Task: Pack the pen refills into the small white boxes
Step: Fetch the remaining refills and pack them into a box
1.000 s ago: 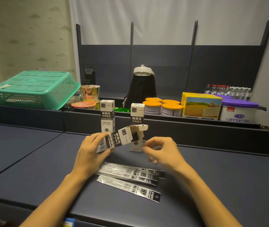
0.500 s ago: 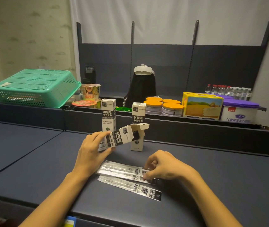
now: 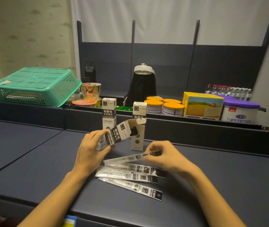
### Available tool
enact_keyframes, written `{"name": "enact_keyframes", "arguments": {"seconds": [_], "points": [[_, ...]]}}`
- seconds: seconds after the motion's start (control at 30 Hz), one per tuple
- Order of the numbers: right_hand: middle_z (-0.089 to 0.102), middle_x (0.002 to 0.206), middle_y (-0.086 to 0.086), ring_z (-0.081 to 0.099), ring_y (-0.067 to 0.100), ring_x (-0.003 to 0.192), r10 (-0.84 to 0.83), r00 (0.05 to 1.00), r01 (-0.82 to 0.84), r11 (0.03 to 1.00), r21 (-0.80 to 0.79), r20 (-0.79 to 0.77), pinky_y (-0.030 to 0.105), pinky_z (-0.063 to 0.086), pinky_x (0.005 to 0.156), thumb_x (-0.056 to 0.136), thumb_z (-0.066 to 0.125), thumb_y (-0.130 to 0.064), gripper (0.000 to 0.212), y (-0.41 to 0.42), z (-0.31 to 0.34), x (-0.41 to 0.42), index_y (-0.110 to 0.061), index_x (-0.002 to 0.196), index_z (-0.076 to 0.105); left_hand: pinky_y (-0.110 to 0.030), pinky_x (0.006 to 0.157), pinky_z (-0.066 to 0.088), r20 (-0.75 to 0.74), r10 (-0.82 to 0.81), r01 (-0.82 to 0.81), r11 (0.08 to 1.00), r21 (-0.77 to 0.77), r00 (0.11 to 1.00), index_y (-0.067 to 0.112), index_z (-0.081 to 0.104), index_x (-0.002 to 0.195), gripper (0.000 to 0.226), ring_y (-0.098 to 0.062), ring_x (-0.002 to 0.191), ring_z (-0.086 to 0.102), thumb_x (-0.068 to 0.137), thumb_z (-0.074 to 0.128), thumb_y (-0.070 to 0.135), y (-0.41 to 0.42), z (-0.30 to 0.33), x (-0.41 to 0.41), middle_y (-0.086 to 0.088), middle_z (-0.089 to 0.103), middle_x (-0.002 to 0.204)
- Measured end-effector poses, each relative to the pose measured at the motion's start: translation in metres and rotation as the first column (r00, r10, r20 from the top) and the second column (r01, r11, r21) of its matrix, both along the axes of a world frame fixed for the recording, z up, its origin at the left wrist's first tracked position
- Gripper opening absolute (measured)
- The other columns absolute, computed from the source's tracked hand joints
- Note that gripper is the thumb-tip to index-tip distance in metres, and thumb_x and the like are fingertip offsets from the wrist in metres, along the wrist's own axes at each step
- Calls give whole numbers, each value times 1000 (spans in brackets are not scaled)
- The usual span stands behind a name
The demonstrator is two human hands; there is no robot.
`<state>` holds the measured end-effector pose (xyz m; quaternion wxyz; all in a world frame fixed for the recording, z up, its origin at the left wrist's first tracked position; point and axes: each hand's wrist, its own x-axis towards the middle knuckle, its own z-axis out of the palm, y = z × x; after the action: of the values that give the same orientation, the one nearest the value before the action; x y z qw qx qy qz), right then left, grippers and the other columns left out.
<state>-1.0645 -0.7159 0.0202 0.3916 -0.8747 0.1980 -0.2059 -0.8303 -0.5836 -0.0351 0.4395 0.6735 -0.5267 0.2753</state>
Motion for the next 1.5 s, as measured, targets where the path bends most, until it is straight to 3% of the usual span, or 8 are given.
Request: {"name": "enact_keyframes", "arguments": {"seconds": [0.13, 0.27, 0.4, 0.53, 0.77, 1.2, 1.37, 1.5], "points": [[71, 77, 13, 68, 23, 65, -29, 925, -69, 968, 240, 378, 27, 51, 52, 88, 66, -2, 9, 5, 14, -6, 5, 90, 60, -29, 85, 43, -40, 23, -24, 1000, -19, 999, 12, 57, 125, 62, -20, 102, 52, 70, 83, 16, 0, 0, 1, -7, 61, 117], [71, 78, 15, 67, 23, 60, -199, 759, -59, 927, 370, 620, 26, 52, 48, 89, 61, 2, 4, 3, 24, -11, 4, 91, 59, -30, 85, 43, -43, 35, -36, 999, -27, 998, 11, 58, 125, 60, -22, 102, 53, 70, 83, 16, -1, 2, -1, -9, 62, 117], [70, 72, 11, 68, 19, 58, -358, 589, -42, 882, 470, 724, 24, 54, 49, 91, 58, -2, 2, 0, 31, -18, -3, 89, 58, -29, 83, 44, -50, 30, -32, 999, -36, 998, 12, 58, 124, 61, -18, 99, 52, 69, 84, 16, 0, 1, 0, -7, 62, 115], [70, 72, 11, 69, 20, 60, -379, 517, -48, 882, 468, 768, 25, 56, 52, 92, 58, -5, 4, 1, 33, -19, -6, 89, 58, -27, 83, 42, -36, 28, -29, 999, -27, 999, 11, 58, 124, 61, -16, 99, 51, 69, 84, 17, -1, 1, 0, -7, 62, 116], [71, 72, 13, 71, 24, 62, -349, 547, -5, 907, 420, 761, 27, 57, 53, 91, 59, -4, 4, 4, 28, -11, -5, 88, 58, -36, 81, 49, 10, 13, -13, 1000, -4, 1000, 13, 57, 124, 63, -20, 101, 52, 68, 84, 19, -1, 0, -1, -8, 61, 116], [74, 87, 10, 70, 20, 71, -119, 775, -46, 969, 243, 621, 28, 56, 57, 87, 67, -4, 8, 19, 11, 7, -2, 95, 66, -41, 83, 52, 92, 7, -10, 999, 31, 996, 17, 55, 126, 69, -18, 103, 50, 65, 87, 13, -3, -4, 1, -7, 60, 116], [70, 71, -2, 65, 5, 63, -214, 707, 75, 970, 230, 674, 19, 52, 54, 92, 59, -2, 11, 15, 10, 5, -7, 91, 68, -41, 83, 51, 65, 14, -16, 1000, 23, 998, 17, 56, 126, 68, -20, 102, 51, 65, 86, 12, -3, -3, 2, -6, 60, 116], [70, 84, -1, 67, 9, 73, -207, 700, 118, 977, 176, 683, 21, 53, 59, 87, 67, -2, 17, 12, 7, 8, -17, 96, 66, -40, 82, 51, 79, 15, -17, 999, 30, 997, 18, 55, 126, 69, -19, 101, 50, 65, 86, 12, -4, -3, 2, -6, 60, 116]]}}
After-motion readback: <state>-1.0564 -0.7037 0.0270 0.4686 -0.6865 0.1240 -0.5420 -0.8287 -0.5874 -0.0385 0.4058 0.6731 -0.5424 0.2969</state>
